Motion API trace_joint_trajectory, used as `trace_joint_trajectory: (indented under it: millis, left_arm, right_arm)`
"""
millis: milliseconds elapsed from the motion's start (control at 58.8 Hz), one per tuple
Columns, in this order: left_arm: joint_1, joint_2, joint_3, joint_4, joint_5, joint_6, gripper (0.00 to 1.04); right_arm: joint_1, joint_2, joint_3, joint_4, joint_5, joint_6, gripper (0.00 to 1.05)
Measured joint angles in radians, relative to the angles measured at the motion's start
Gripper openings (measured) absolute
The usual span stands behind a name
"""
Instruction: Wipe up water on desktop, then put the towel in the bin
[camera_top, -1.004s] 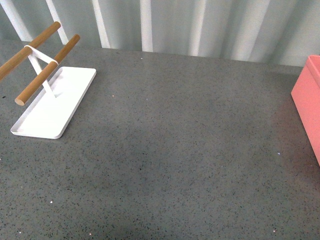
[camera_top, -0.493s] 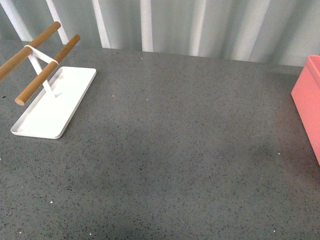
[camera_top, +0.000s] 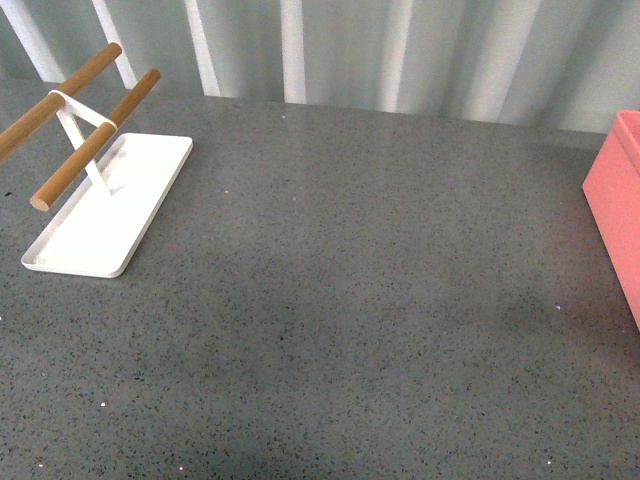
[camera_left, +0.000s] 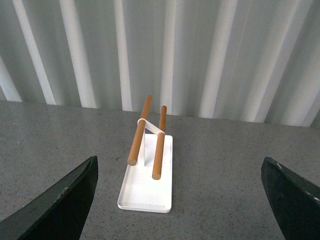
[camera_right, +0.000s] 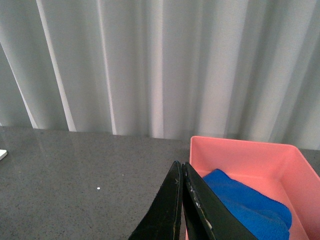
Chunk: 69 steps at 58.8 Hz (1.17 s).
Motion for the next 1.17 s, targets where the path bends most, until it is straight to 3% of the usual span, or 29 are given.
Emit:
trace_joint_trajectory:
  millis: [136, 374, 476, 817, 1174]
  left_arm:
    - [0.0, 0.0, 0.0, 0.0, 0.0, 0.0, 0.98]
    - [0.0, -0.001, 0.0, 0.0, 0.0, 0.0, 0.98]
    - [0.0, -0.001, 0.0, 0.0, 0.0, 0.0, 0.98]
    - [0.0, -0.001, 0.0, 0.0, 0.0, 0.0, 0.98]
    - [0.0, -0.001, 0.0, 0.0, 0.0, 0.0, 0.98]
  right_arm:
    - [0.0, -0.14, 0.0, -0.172, 0.002, 0.0, 0.03]
    - [0.0, -0.171, 0.0, -0.179, 0.002, 0.0, 0.04]
    - [0.0, -0.171, 0.0, -0.179, 0.002, 0.0, 0.2]
    - [0.0, -0.171, 0.0, -0.18, 0.002, 0.002, 1.0]
    - [0.0, -0.171, 0.0, -0.18, 0.002, 0.002, 0.98]
